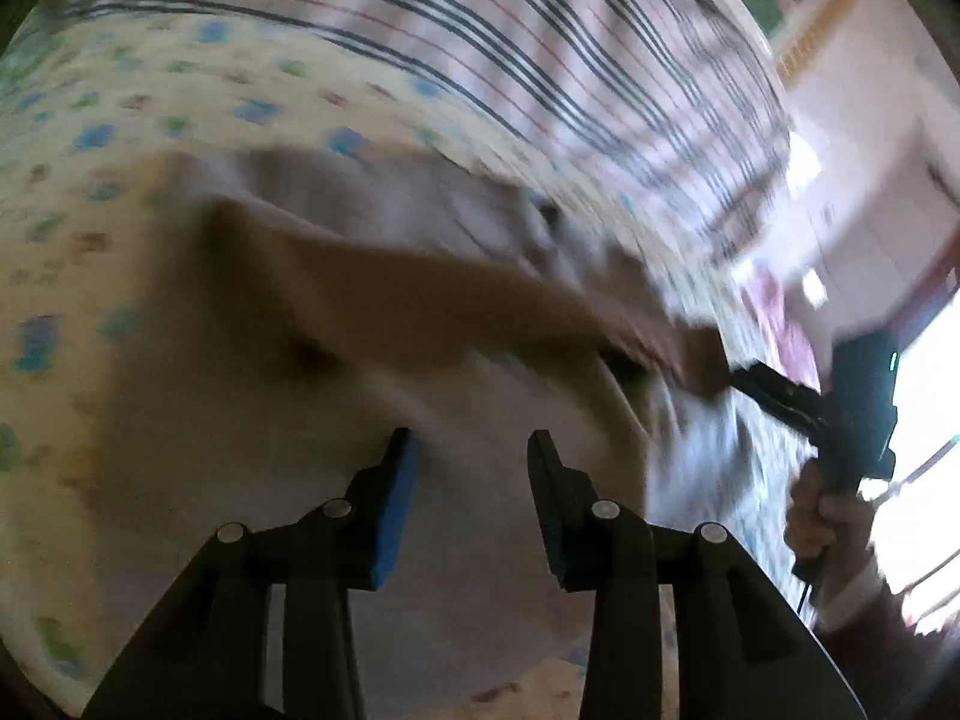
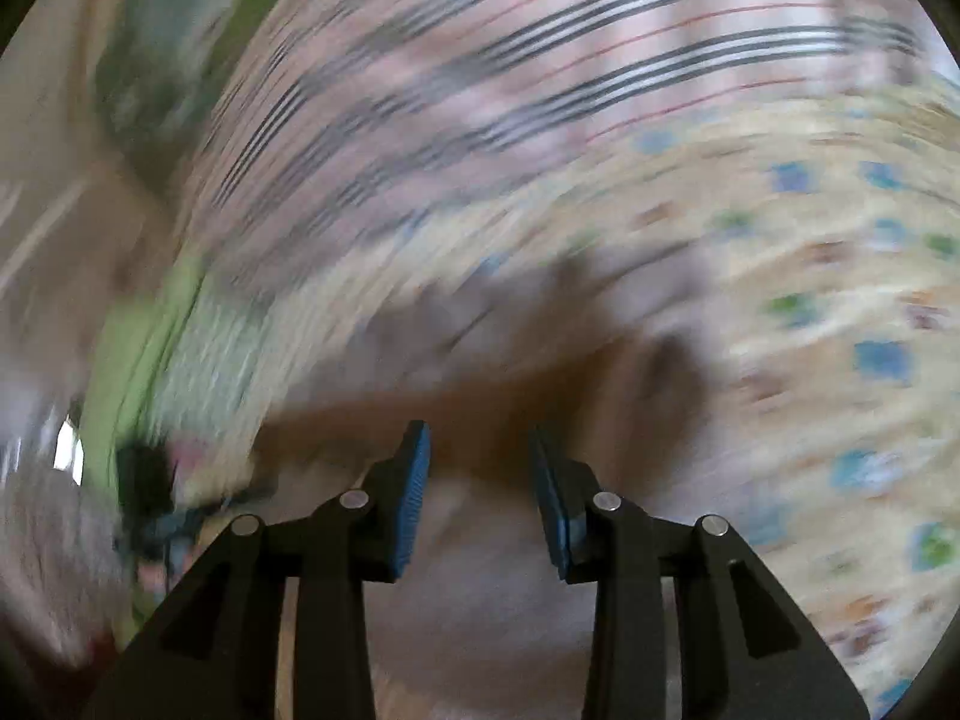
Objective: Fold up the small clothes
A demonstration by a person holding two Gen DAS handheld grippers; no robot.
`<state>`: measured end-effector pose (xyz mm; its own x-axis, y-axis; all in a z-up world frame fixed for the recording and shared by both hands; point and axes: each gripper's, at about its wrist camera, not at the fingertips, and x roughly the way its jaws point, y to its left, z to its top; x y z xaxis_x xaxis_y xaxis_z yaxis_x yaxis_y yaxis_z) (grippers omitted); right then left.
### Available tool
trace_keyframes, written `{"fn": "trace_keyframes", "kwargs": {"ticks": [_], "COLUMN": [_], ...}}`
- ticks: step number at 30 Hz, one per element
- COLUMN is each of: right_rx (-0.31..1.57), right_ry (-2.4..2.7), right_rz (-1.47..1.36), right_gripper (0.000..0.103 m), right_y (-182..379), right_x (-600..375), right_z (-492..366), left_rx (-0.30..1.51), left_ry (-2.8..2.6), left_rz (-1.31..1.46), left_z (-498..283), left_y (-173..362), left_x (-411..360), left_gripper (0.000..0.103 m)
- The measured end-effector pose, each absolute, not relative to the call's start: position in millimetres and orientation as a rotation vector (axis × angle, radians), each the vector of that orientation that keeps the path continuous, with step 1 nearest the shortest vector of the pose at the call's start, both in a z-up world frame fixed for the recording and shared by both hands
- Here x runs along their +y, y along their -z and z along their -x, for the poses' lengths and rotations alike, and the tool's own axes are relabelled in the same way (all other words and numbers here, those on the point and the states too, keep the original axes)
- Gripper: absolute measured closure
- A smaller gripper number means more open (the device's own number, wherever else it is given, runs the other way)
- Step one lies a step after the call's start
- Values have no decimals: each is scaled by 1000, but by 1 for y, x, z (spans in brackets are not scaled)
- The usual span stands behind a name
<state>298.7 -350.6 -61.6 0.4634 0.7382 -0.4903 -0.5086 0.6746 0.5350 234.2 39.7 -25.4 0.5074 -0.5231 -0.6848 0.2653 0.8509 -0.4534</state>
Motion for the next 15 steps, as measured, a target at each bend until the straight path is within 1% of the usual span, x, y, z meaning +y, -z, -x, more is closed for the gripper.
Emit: {"fn": "trace_keyframes", "kwargs": {"ticks": [3,6,11,12,14,15], "right_rx": [826,886,859,850,820,808], "right_ry": [-858,-831,-707,-672,-601,-570], "right_rz": [-169,-110,-36,-35,-36,-42], "right_gripper": [66,66,67,68,68,68], "right_y": [71,82,82,80,77,76], "right_x": [-308,-299,-312,-315,-323,-326], "right_z": [-298,-314,-341,-348,-360,-366], "left_rx": [949,971,962,963,961,960], "left_ry": [499,500,408,387,355,341], "left_rz": [229,220,200,210,239,243], "left_z": [-243,-260,-287,-294,-311,-319], "left_y": [31,35,32,33,34,34], "left_x": [15,13,29,33,45,49], "left_gripper": [64,65,66,67,73,73]}}
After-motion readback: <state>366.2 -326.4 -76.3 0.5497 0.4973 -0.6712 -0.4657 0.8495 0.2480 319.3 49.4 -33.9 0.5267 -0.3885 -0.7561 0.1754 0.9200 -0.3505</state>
